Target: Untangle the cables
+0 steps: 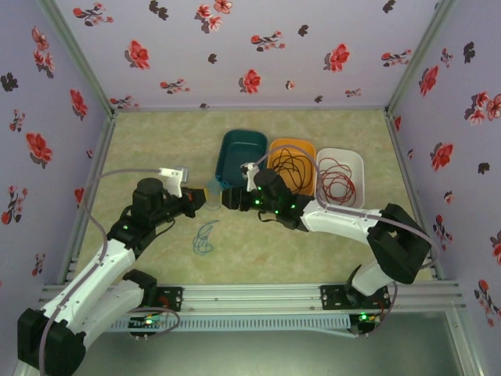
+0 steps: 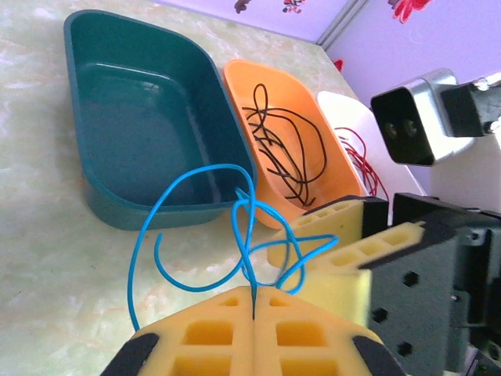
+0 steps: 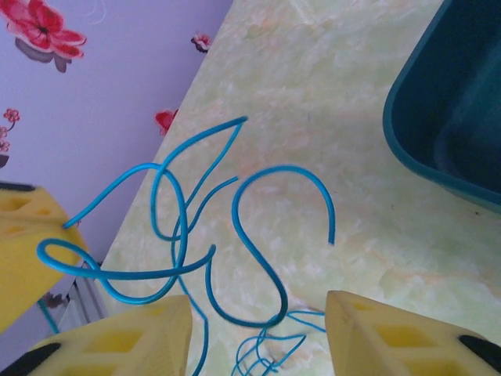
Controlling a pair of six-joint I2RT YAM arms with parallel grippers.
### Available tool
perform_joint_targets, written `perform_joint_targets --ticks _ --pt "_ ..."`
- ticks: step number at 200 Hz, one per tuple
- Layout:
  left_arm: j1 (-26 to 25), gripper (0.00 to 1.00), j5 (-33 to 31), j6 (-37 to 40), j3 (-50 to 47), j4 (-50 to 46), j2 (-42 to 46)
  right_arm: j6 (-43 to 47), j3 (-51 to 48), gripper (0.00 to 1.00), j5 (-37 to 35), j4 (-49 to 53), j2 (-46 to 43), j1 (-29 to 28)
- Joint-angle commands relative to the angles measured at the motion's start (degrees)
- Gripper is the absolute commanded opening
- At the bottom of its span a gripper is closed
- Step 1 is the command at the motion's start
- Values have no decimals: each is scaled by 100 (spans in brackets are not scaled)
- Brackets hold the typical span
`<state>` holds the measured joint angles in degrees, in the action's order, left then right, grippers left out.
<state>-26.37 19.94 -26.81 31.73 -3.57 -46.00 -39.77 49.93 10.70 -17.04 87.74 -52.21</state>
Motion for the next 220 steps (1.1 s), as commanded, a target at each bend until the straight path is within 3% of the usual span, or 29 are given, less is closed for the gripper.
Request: perform_joint_targets --ticks 1,38,96,108,121,144,161,190,220 --pt "-27 0 236 -73 79 166 49 -134 -86 46 -373 -351 69 36" --pt "-26 0 372 -111 93 138 58 -249 -312 41 -695 -670 10 79" --pt "-26 0 799 -318 21 274 74 -277 -531 52 -347 -1716 -7 92" --pt "-26 0 958 -385 -15 340 94 -240 -587 48 -299 -1863 -59 95" --pt "-26 0 1073 -422 -44 337 117 -163 -657 37 -344 -1881 -160 88" --pt "-26 0 1112 -389 -45 98 258 19 -713 18 -737 -1334 -511 96" --pt "-28 0 1115 -235 29 -244 403 174 -751 10 -1236 -686 -854 98" --pt "-33 0 834 119 248 -902 710 298 -798 4 -2348 560 -1514 99" --pt "-17 0 298 370 423 -1318 983 391 -822 4 -3281 1661 -2094 100"
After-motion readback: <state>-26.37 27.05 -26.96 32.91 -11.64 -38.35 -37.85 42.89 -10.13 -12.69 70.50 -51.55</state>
